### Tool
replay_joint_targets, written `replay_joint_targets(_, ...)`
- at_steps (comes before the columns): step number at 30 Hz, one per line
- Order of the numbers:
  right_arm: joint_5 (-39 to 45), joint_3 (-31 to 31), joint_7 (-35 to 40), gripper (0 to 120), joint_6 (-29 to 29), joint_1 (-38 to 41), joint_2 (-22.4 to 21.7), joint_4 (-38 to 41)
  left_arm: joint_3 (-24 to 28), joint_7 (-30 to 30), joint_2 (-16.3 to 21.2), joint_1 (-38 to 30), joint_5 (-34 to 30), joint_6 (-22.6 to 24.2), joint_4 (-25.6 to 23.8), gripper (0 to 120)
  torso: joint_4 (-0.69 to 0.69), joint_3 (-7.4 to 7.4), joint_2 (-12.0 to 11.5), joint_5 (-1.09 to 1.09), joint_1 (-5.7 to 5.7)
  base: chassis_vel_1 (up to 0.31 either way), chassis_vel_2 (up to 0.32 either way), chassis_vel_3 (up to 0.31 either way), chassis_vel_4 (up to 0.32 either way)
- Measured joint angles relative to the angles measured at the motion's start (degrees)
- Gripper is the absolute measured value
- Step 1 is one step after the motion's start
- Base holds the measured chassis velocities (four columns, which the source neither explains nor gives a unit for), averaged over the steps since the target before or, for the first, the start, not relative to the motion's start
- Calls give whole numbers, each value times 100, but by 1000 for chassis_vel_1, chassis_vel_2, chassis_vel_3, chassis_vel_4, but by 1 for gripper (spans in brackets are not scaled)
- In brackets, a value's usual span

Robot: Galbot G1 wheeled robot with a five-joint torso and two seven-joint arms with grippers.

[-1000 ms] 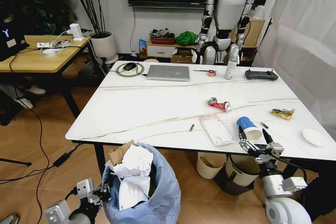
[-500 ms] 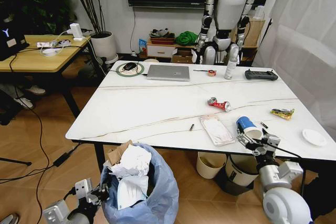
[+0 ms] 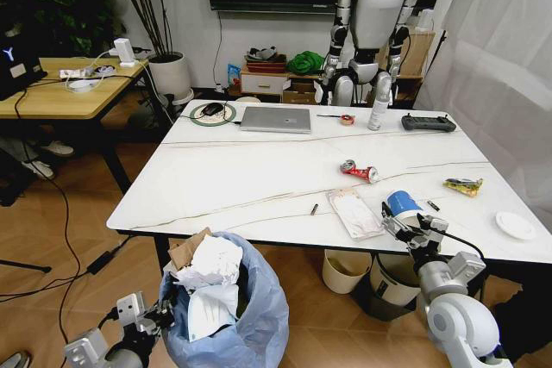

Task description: Pick up the trash bin and place the trash from the table into it.

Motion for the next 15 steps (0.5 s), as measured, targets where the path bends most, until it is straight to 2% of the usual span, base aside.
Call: replay_joint_targets(15,-75,47,118,100,-59,-200,-25,268,5,-7,18,-25,-3,0,34,0,-1,0,0,0,0,0,0,0,0)
